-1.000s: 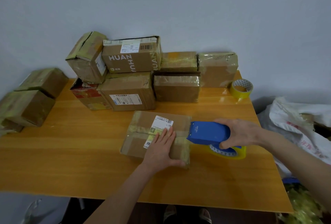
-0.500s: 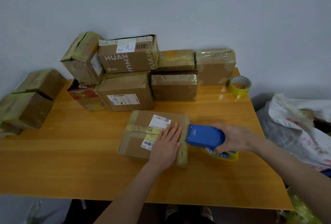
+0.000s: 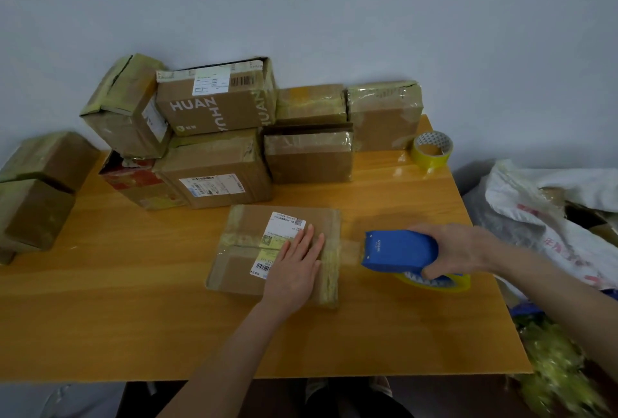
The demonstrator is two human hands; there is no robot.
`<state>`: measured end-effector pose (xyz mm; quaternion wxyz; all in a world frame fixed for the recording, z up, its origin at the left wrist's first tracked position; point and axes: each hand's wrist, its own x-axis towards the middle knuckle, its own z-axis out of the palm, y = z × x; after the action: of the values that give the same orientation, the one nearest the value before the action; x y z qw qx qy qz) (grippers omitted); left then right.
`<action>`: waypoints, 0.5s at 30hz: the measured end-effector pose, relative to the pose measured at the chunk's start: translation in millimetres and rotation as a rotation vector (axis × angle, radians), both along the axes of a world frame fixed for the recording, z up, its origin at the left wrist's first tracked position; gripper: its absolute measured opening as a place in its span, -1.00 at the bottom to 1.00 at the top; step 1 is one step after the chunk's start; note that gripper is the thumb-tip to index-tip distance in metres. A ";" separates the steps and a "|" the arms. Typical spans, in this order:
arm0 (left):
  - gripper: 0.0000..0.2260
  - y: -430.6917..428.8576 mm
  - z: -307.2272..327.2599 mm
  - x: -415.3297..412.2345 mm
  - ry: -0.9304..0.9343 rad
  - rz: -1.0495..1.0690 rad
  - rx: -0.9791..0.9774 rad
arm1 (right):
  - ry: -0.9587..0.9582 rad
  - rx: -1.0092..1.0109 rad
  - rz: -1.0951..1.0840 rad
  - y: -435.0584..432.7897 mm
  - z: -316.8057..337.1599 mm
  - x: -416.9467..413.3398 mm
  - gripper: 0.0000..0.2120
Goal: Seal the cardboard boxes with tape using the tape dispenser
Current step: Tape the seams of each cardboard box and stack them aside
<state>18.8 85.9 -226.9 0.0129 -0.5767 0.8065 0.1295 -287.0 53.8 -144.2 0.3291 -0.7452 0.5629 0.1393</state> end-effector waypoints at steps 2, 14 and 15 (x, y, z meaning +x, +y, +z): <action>-0.38 0.4 0.2 -0.8 0.011 0.002 -0.006 | 0.076 -0.018 0.066 -1.5 0.1 17.0 -0.41; -0.45 0.4 5.5 -3.0 -0.002 -0.015 -0.020 | 0.221 0.033 0.195 -36.5 1.0 66.2 -0.51; -0.46 0.5 4.7 -2.8 -0.001 -0.014 -0.021 | 0.219 0.062 0.184 -39.5 1.6 66.7 -0.47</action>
<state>16.0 86.4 -222.2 0.0081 -0.5714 0.8117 0.1206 -220.3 14.2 -142.7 0.2745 -0.7633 0.5203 0.2668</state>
